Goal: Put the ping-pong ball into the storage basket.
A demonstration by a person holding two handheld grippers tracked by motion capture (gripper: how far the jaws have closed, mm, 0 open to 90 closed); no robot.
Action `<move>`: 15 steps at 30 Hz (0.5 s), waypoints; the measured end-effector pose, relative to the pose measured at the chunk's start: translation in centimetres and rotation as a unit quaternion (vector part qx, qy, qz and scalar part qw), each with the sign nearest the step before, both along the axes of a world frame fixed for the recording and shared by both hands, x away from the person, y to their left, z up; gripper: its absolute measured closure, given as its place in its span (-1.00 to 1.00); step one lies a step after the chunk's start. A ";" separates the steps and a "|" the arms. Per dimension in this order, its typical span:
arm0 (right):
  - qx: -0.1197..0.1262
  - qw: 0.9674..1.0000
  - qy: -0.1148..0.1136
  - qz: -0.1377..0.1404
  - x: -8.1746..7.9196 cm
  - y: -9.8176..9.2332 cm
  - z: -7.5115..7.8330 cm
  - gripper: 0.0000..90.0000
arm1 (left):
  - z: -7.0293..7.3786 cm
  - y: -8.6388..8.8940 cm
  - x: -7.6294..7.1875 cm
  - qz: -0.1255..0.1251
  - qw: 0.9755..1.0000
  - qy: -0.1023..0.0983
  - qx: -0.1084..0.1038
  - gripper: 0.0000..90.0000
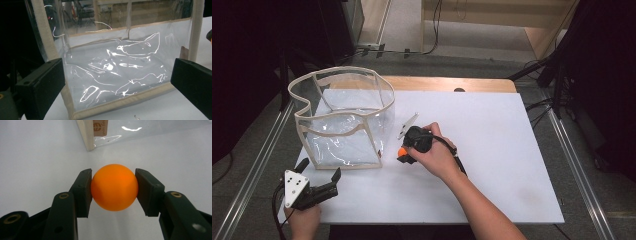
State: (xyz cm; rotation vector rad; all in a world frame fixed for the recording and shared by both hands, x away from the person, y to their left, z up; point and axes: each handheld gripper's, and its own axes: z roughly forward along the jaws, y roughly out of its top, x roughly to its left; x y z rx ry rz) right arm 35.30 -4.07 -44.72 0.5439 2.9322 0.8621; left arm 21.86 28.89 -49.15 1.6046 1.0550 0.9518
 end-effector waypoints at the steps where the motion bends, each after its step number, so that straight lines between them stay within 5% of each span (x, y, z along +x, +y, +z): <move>1: 0.001 1.000 0.001 -0.001 0.0 0.0 0.2 0.07 | 0.0 0.0 0.0 0.000 1.000 0.000 0.000 -1.00; 15: 0.005 1.000 -0.008 0.003 -0.1 -0.3 2.3 0.07 | 0.0 0.0 0.0 0.000 1.000 0.000 0.001 -1.00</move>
